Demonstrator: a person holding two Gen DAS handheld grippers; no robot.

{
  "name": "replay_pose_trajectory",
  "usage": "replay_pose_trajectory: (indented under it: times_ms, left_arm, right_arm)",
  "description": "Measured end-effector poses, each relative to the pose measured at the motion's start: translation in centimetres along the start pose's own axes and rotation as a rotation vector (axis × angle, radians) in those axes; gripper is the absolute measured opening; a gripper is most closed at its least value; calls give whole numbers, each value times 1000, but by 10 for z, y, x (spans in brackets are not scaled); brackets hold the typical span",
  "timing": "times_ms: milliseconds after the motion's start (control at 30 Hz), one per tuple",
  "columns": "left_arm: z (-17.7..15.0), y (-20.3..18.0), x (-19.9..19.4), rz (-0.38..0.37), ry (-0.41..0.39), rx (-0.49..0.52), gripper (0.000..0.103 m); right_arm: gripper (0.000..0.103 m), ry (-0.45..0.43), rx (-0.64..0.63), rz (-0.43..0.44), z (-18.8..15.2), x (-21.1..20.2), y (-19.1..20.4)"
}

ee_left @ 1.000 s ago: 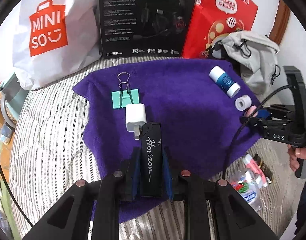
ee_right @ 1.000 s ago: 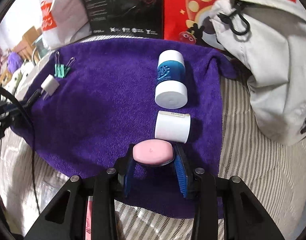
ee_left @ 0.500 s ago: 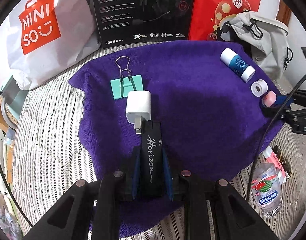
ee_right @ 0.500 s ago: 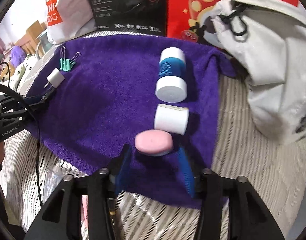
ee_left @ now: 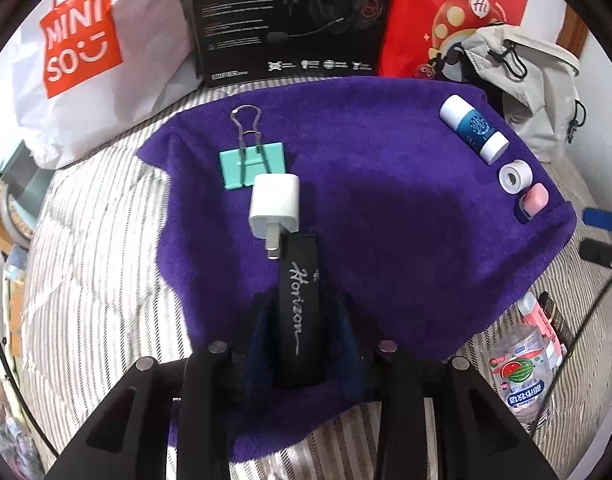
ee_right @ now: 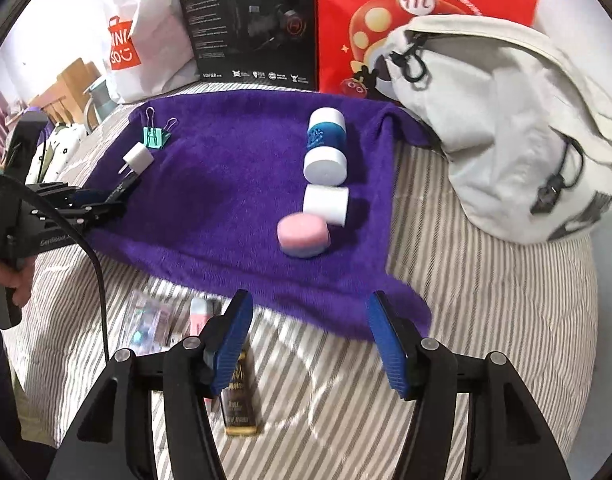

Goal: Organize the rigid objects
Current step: 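Grasp the clear candy bottle with the left tool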

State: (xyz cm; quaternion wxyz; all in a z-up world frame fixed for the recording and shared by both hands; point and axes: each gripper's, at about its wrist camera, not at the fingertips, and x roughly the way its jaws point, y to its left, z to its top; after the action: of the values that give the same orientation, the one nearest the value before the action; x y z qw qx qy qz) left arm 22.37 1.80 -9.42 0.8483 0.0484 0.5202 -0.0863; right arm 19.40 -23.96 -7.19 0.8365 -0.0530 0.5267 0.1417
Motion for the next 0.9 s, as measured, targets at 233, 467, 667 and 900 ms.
replay_pose_trajectory:
  times_ms: [233, 467, 667, 900]
  left_arm:
    - [-13, -8, -46, 50, -68, -18, 44]
    - [-42, -55, -76, -63, -121, -38, 54]
    - [-51, -102, -63, -178, -84, -50, 54]
    - [-59, -125, -23, -110, 15, -17, 57]
  right_arm:
    - [60, -24, 43, 21, -29, -21, -3]
    - [60, -30, 72, 34, -60, -40, -12]
    - [60, -18, 110, 53, -86, -51, -25]
    - [60, -13, 155, 63, -108, -53, -41]
